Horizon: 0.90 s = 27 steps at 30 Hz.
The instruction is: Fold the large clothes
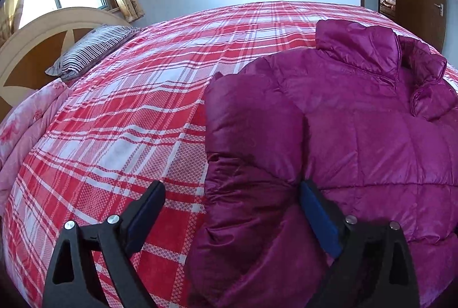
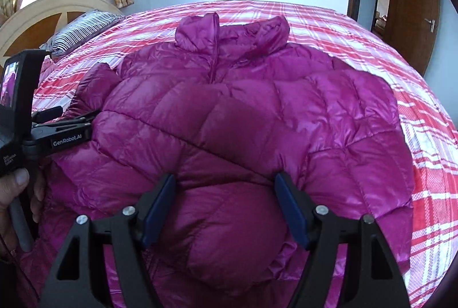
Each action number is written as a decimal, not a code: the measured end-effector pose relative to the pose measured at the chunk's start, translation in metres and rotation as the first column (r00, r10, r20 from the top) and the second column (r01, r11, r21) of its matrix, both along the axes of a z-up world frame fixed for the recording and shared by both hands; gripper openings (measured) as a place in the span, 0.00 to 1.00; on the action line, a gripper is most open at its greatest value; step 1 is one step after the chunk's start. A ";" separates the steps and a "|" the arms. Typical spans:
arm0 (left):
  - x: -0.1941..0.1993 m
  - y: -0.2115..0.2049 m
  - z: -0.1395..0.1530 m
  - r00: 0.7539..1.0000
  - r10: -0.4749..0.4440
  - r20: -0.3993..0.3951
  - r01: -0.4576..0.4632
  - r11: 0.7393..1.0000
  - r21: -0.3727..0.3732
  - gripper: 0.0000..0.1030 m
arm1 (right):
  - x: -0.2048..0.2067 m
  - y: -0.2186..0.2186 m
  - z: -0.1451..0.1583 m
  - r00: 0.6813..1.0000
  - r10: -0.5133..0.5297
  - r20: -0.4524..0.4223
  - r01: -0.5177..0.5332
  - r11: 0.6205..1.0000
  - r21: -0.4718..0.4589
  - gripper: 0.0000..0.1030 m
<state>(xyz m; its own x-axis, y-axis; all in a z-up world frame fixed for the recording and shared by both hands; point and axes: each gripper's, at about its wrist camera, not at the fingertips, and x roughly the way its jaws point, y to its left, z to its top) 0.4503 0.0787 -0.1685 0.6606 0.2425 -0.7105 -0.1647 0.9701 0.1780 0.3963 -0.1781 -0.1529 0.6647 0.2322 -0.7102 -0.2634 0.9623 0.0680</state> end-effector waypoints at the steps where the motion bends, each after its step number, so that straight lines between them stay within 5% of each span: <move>1: 0.000 0.000 0.000 1.000 0.001 0.001 -0.001 1.000 0.000 0.92 | 0.000 -0.001 -0.001 1.000 0.000 -0.004 0.000 1.000 0.003 0.72; 27: -0.002 -0.008 -0.003 1.000 0.014 0.005 -0.015 0.998 0.067 0.95 | 0.004 0.015 -0.007 1.000 -0.014 0.000 0.014 0.995 -0.096 0.73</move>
<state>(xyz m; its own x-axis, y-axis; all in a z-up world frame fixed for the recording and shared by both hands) 0.4482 0.0710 -0.1718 0.6595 0.2994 -0.6895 -0.1796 0.9534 0.2422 0.4003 -0.1632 -0.1599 0.6667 0.1541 -0.7292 -0.2502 0.9679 -0.0242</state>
